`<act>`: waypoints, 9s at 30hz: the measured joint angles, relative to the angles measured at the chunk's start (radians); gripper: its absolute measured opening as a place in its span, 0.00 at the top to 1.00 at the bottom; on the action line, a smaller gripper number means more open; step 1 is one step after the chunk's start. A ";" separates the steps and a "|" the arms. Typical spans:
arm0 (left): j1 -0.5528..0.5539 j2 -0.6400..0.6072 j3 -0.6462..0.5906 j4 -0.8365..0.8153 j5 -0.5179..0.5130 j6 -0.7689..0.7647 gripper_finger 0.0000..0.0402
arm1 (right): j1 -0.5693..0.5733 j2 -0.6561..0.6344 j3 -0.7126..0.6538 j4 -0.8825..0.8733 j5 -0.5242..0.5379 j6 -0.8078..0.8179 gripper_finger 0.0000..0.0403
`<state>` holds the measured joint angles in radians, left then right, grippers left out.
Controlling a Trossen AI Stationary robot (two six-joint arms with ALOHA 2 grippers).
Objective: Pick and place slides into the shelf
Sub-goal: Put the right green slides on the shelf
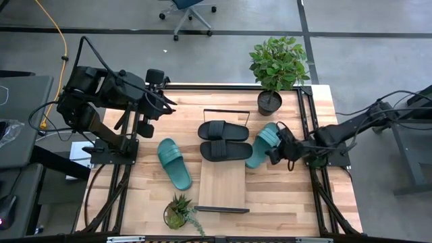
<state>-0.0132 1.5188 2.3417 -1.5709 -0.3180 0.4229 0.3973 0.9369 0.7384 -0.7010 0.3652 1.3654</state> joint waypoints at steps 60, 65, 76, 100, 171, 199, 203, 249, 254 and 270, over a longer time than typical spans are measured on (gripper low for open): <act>0.000 0.022 0.000 0.000 0.009 -0.141 0.83 | -0.603 -0.531 -0.131 -0.231 -0.174 -0.331 0.65; 0.000 0.026 0.000 0.000 0.009 -0.140 0.83 | -0.734 -0.447 -0.131 -0.197 -0.307 -0.454 0.65; 0.000 0.026 0.000 0.000 0.035 -0.140 0.83 | -1.018 -0.239 -0.131 -0.149 -0.596 -0.756 0.65; 0.000 0.026 0.000 0.000 0.065 -0.116 0.83 | -1.185 0.032 -0.132 -0.058 -0.785 -0.979 0.65; 0.000 0.026 0.000 0.000 0.063 -0.166 0.83 | -1.228 0.461 -0.133 -0.031 -1.129 -1.288 0.98; 0.000 0.026 0.000 0.000 0.061 -0.140 0.83 | -1.228 0.171 -0.133 -0.290 -1.040 -1.170 1.00; 0.000 0.026 0.000 0.000 0.061 -0.140 0.83 | -1.228 0.087 -0.133 -0.332 -1.038 -1.133 1.00; 0.000 0.026 0.000 0.000 0.062 -0.132 0.83 | -1.228 -0.442 0.147 -0.640 -1.189 -0.933 1.00; 0.000 0.026 0.000 0.000 0.062 -0.132 0.83 | -1.228 -0.465 0.213 -0.646 -1.196 -0.870 1.00; 0.000 0.026 0.000 0.000 0.048 -0.132 0.83 | -1.287 -0.769 0.246 -0.402 -1.110 -0.428 1.00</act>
<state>-0.0132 1.5444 2.3417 -1.5711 -0.2704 0.2909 -0.8893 0.1682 0.9844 -1.1031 -0.7446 0.9372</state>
